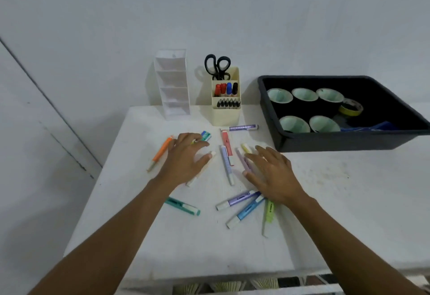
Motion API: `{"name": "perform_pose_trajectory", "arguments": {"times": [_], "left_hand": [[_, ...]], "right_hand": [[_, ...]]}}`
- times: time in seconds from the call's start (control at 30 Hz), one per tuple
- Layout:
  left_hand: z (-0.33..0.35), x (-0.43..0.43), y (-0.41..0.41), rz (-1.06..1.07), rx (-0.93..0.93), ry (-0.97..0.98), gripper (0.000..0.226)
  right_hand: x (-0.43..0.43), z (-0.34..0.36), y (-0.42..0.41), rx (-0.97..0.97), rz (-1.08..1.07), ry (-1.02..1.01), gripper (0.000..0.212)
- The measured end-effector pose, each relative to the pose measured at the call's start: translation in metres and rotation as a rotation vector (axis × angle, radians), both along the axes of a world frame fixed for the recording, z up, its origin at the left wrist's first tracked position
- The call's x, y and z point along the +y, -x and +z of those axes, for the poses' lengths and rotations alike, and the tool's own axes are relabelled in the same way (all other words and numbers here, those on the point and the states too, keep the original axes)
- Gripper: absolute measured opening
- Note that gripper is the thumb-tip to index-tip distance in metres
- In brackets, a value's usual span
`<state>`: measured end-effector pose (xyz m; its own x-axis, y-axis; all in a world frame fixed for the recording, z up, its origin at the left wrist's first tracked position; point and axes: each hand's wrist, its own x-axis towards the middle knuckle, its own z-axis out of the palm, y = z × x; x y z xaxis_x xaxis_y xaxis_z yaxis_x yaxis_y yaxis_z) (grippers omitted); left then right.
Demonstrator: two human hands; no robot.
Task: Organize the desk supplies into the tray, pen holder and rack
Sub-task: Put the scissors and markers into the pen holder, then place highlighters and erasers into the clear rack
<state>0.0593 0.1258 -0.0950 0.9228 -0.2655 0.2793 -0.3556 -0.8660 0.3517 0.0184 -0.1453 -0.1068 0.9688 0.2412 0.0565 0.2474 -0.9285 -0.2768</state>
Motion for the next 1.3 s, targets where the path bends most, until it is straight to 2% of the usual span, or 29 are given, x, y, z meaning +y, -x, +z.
{"name": "perform_pose_trajectory", "arguments": {"times": [0.1, 0.2, 0.3, 0.37, 0.5, 0.67, 0.77, 0.83, 0.93, 0.97, 1.07, 1.13, 1.3], "left_hand": [[-0.006, 0.007, 0.026, 0.053, -0.001, -0.110, 0.062], [-0.014, 0.012, 0.048, 0.104, -0.046, -0.186, 0.068], [-0.022, 0.014, 0.054, 0.076, -0.032, -0.190, 0.068], [-0.022, 0.011, 0.049, 0.062, -0.036, -0.165, 0.060], [-0.013, 0.001, 0.033, 0.060, -0.021, -0.202, 0.047], [-0.004, -0.015, 0.019, 0.027, 0.000, -0.171, 0.045], [0.000, -0.027, 0.011, -0.048, -0.004, -0.151, 0.040], [0.003, -0.036, 0.003, -0.083, -0.003, -0.142, 0.039], [0.011, -0.052, -0.012, -0.058, 0.095, -0.217, 0.048], [0.013, -0.058, -0.017, -0.037, 0.138, -0.256, 0.054], [0.016, -0.070, -0.029, 0.010, 0.270, -0.336, 0.075], [0.014, -0.073, -0.032, 0.034, 0.327, -0.333, 0.081], [0.016, -0.081, -0.036, 0.081, 0.371, -0.118, 0.079]], "right_hand": [[0.008, -0.010, 0.015, 0.050, -0.033, 0.003, 0.069], [0.026, -0.016, 0.014, 0.010, -0.084, -0.048, 0.068], [0.048, -0.015, 0.009, 0.008, -0.087, -0.046, 0.068], [0.059, -0.014, 0.005, 0.014, -0.095, -0.081, 0.066], [0.061, -0.003, -0.007, 0.032, -0.239, -0.447, 0.045], [0.036, 0.014, -0.020, 0.006, -0.241, -0.544, 0.022], [0.022, 0.013, -0.011, -0.037, -0.197, -0.532, 0.021], [0.013, 0.010, 0.002, 0.026, -0.163, -0.521, 0.022], [0.001, 0.007, 0.015, 0.079, -0.119, -0.463, 0.011], [0.000, 0.008, 0.018, 0.103, -0.101, -0.413, 0.018], [-0.001, 0.009, 0.022, 0.177, -0.070, -0.218, 0.063], [0.002, 0.007, 0.023, 0.169, -0.070, -0.162, 0.073], [-0.001, 0.002, 0.019, 0.143, -0.139, -0.287, 0.047]]}}
